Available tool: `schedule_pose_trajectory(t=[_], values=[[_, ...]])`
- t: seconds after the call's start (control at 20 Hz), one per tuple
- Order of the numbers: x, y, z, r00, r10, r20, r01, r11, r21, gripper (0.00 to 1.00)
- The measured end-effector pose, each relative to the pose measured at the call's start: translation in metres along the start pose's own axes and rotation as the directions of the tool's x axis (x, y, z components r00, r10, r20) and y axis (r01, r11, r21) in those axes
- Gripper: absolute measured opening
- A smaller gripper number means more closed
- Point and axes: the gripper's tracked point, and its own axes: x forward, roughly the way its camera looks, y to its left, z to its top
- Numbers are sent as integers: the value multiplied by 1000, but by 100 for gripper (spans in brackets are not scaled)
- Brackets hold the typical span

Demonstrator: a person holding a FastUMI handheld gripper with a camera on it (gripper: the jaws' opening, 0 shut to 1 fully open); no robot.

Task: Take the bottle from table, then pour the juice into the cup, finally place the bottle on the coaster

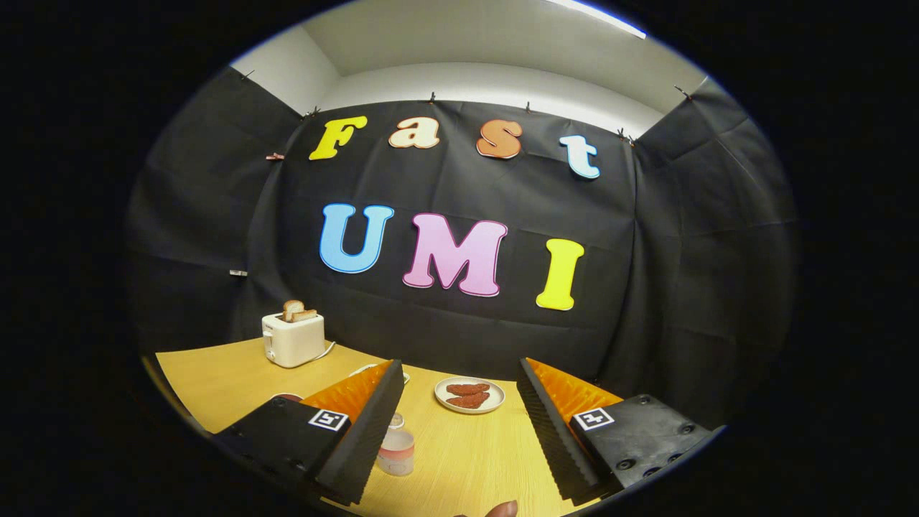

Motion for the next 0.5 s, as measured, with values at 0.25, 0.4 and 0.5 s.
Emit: schedule_pose_trajectory(t=[0.25, 0.4, 0.5], values=[[0, 19, -24, 999, 52, 7, -52, 998, 19, 97], [-2, 30, -44, 997, 76, 13, -77, 997, 21, 97], [-2, 39, -65, 995, 96, -2, -96, 995, 24, 97]])
